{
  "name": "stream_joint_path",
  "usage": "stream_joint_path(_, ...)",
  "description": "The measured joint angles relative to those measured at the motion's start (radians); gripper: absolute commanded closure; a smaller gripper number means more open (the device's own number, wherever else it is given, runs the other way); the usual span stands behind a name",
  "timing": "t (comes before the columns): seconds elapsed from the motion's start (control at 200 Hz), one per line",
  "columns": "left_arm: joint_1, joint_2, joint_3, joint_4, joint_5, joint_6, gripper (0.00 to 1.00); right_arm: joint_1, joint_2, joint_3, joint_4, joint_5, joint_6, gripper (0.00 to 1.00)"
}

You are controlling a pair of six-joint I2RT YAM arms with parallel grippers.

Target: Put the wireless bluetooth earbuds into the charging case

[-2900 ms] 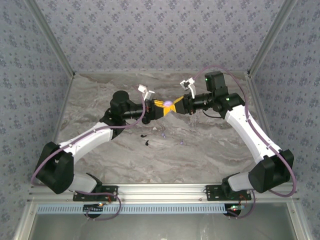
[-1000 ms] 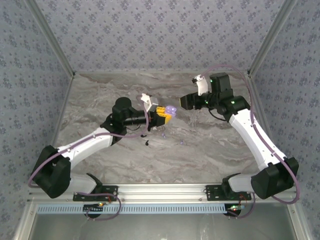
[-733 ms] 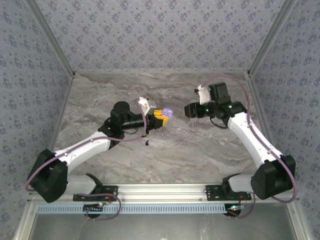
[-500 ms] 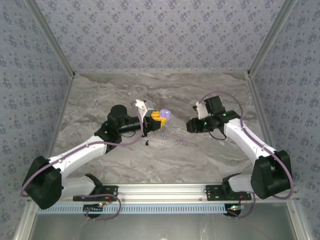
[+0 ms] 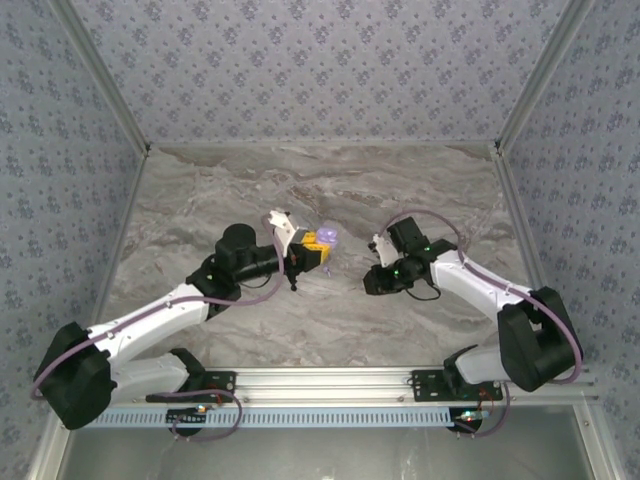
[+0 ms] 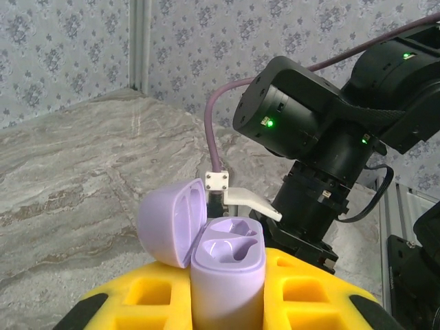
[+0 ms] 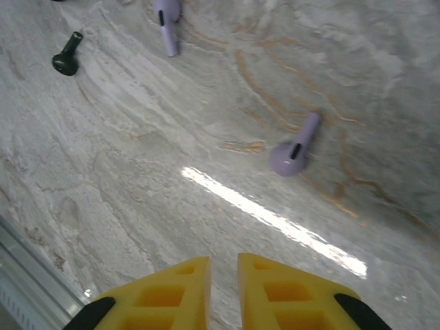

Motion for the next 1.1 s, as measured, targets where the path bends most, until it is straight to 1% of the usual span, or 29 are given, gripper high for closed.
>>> stream_joint_path(0.14, 0.0, -0.019, -0.023, -0.001, -0.031, -0.013, 0.86, 0.028, 0.052, 0.0, 0.056, -0.003, 0.03, 0.86)
stream_joint_path(0.32, -0.001, -0.06, -0.039, -0.003, -0.058, -0.02, 0.86, 0.048, 0.135, 0.001, 0.122, -0.003, 0.068, 0.87)
stream_joint_path(0.545, -0.001, -0.084, -0.045, -0.014, -0.076, -0.02, 0.86, 0.075, 0.224, 0.03, 0.145, 0.029, 0.092, 0.88)
stream_joint_path(0.685, -0.001, -0.084, -0.047, -0.019, -0.082, -0.02, 0.86, 0.075, 0.24, 0.04, 0.143, 0.084, 0.101, 0.88)
stream_joint_path(1.099, -0.001, -0.084, -0.047, -0.021, -0.083, -0.02, 0.86, 0.074, 0.243, 0.087, 0.065, 0.308, 0.124, 0.88)
